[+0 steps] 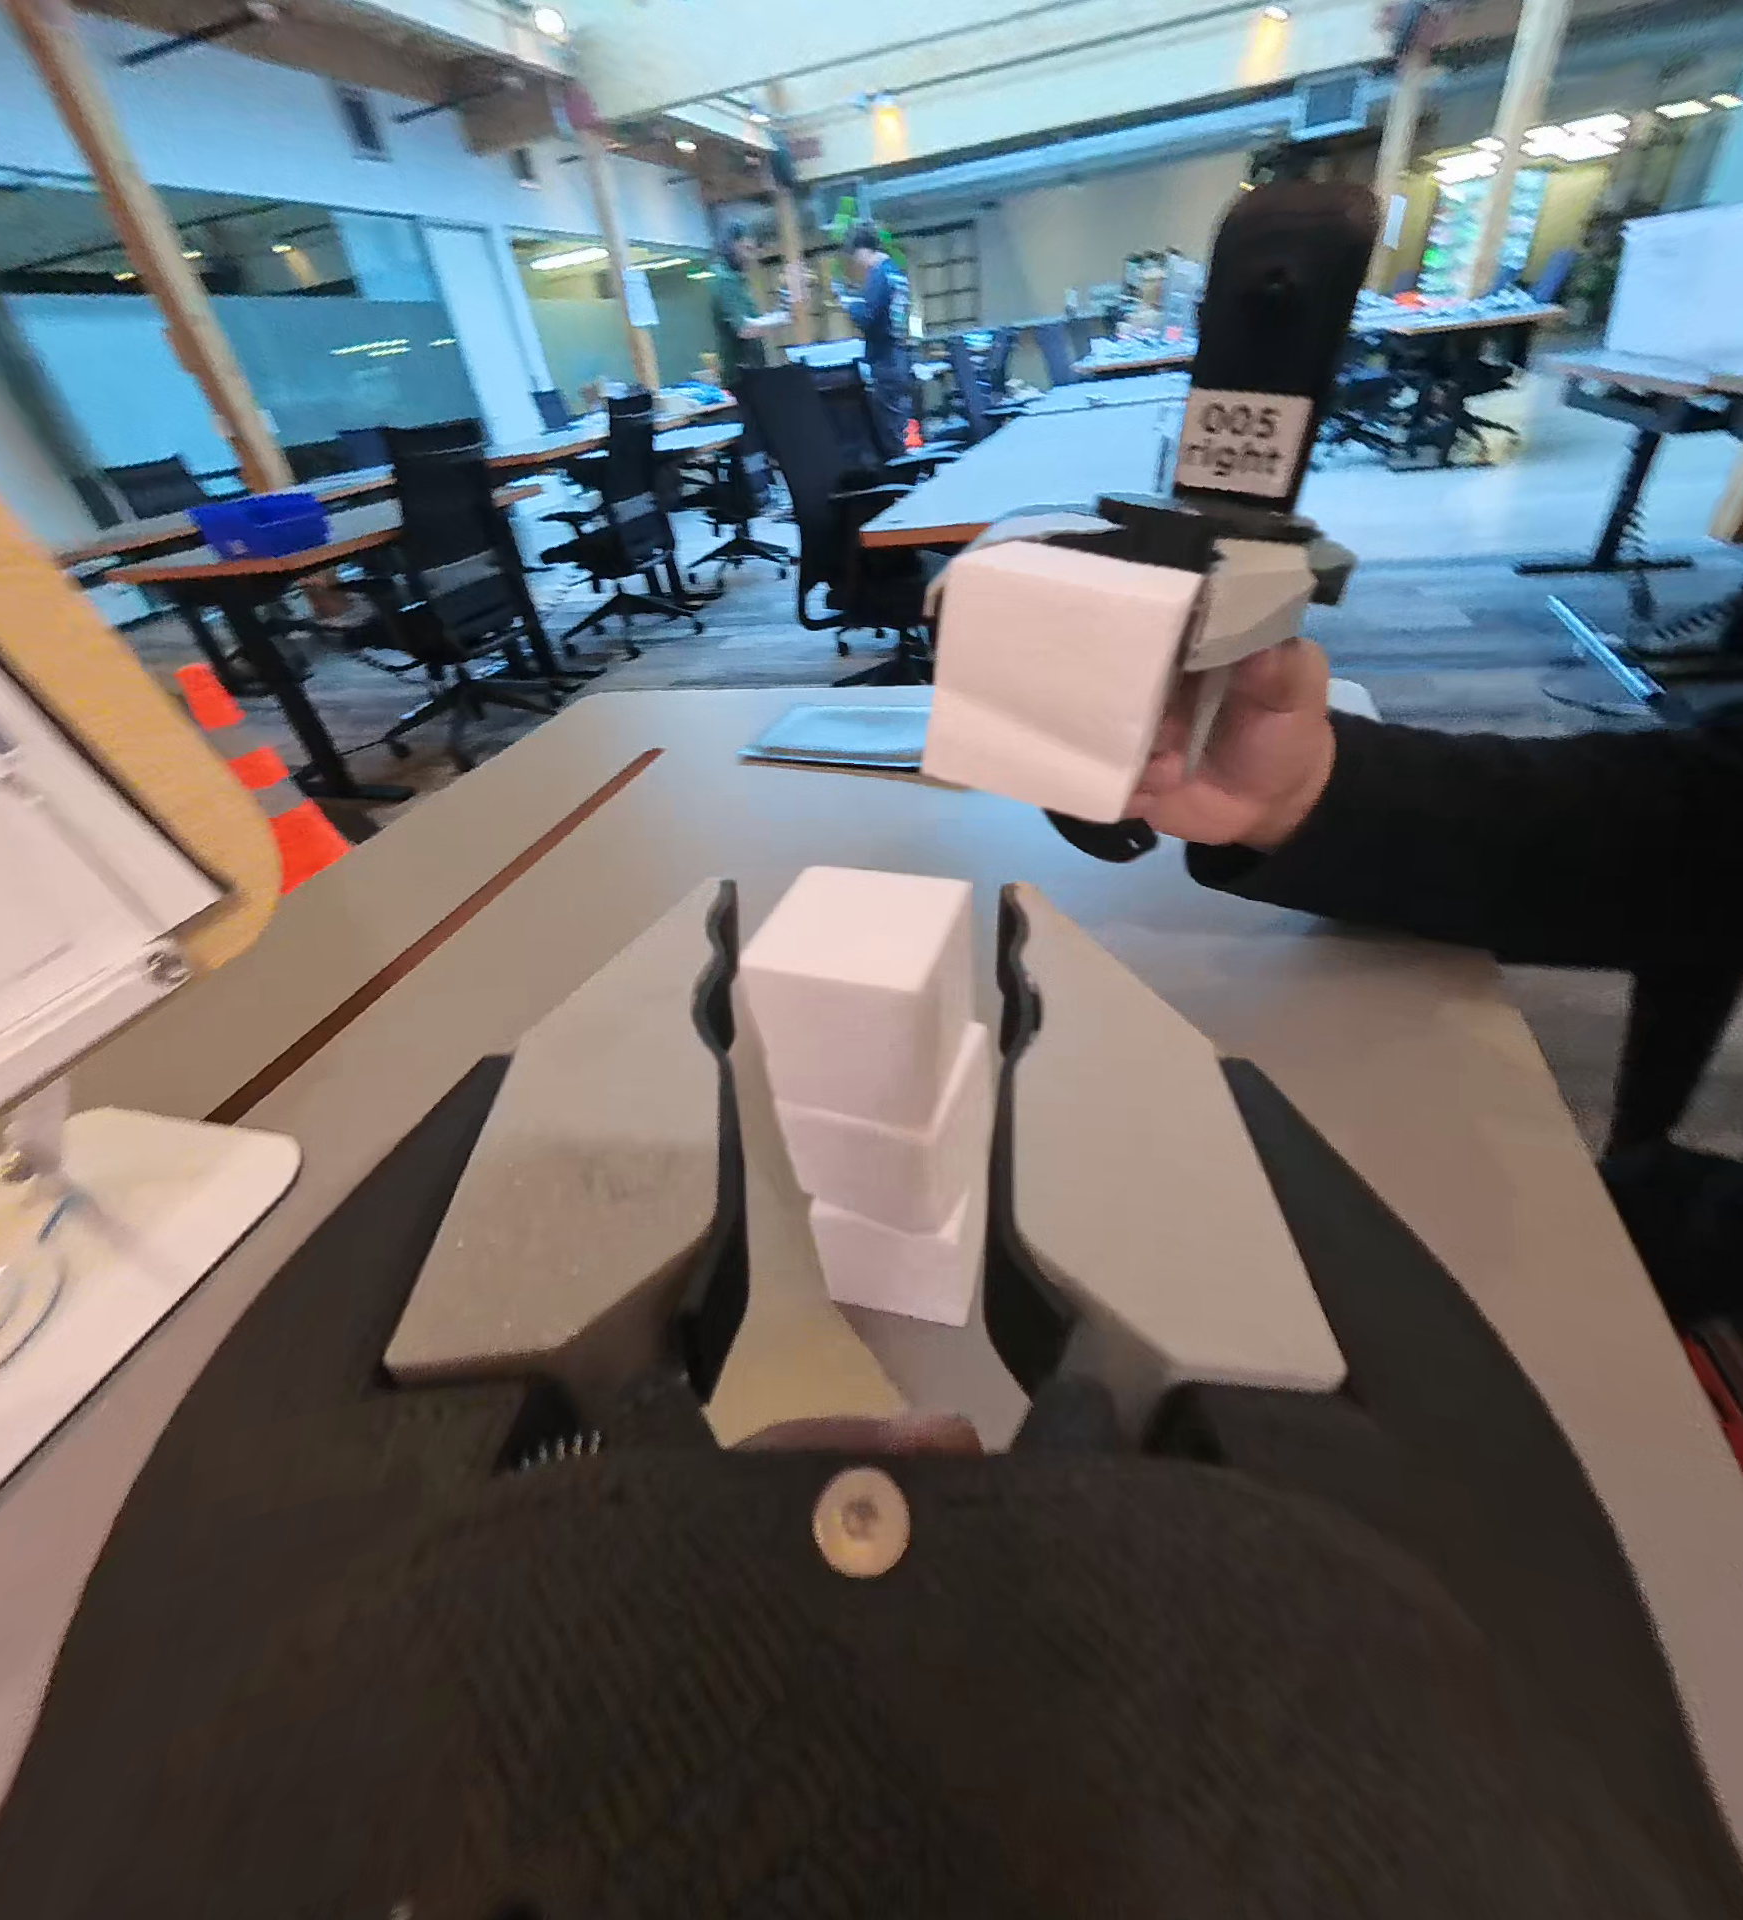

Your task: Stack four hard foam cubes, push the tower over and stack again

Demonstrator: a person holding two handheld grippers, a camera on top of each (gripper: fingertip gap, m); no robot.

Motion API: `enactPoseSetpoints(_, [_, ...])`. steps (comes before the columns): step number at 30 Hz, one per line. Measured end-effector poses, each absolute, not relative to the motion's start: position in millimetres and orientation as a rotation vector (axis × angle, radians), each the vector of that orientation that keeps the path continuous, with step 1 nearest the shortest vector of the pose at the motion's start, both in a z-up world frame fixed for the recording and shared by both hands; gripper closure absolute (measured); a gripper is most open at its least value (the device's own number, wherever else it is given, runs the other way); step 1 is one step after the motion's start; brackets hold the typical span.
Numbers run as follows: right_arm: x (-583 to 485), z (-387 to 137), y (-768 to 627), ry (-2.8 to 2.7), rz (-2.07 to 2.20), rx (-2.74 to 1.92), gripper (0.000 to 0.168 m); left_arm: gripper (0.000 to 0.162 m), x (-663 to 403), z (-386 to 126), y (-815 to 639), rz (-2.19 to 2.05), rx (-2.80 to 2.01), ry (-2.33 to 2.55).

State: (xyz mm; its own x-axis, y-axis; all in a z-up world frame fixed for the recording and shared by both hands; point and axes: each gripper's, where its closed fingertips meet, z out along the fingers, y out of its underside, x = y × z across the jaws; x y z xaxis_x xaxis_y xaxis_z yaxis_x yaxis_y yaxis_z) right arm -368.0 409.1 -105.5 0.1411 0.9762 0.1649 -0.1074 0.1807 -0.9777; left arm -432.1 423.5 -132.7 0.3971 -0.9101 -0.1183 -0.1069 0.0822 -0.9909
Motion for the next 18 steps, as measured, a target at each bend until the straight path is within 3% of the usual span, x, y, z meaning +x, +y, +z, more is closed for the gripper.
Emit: enactPoseSetpoints(18, [-405.6, -122.0, 455.3, -1.058, 1.104, -1.27, 0.112, 0.111, -502.9, -157.1, 499.4, -0.963, -1.632, 0.431])
